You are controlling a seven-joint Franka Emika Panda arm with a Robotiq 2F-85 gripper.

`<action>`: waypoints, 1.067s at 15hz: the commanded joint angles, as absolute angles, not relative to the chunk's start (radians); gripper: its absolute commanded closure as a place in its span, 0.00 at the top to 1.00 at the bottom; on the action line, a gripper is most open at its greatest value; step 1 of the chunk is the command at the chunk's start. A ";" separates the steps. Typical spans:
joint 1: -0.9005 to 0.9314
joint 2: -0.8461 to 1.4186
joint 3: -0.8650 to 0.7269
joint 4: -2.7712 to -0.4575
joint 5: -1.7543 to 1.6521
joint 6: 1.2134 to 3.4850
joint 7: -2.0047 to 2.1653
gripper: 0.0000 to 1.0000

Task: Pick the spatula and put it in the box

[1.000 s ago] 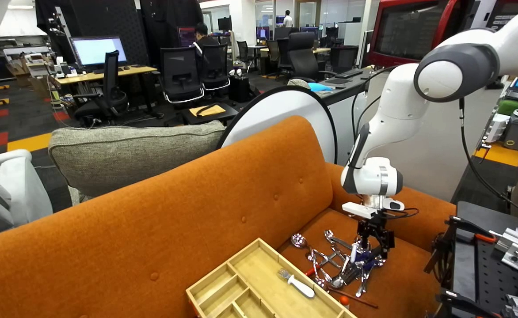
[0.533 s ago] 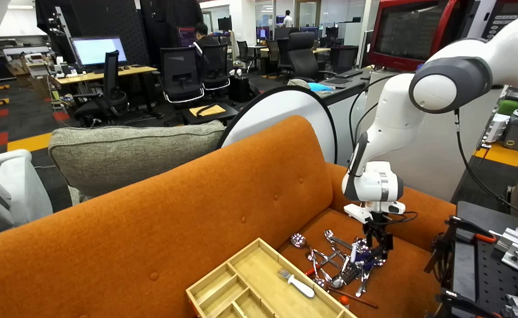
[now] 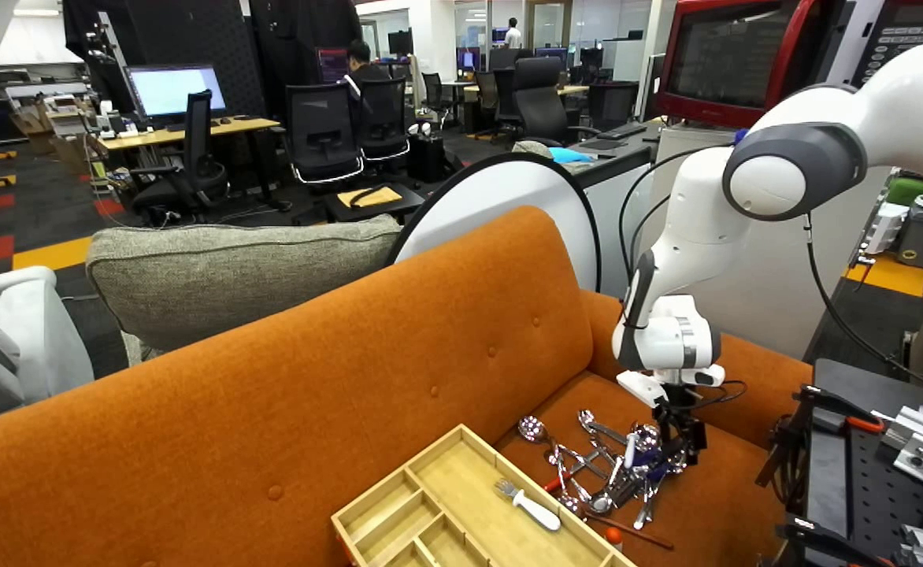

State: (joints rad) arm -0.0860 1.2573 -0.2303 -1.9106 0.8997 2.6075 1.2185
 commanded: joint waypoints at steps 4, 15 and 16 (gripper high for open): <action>-0.090 1.294 -0.235 -1.844 0.825 2.604 1.253 1.00; -0.107 1.363 -0.222 -1.759 0.765 2.610 1.266 0.24; -0.107 1.362 -0.223 -1.759 0.764 2.611 1.265 0.17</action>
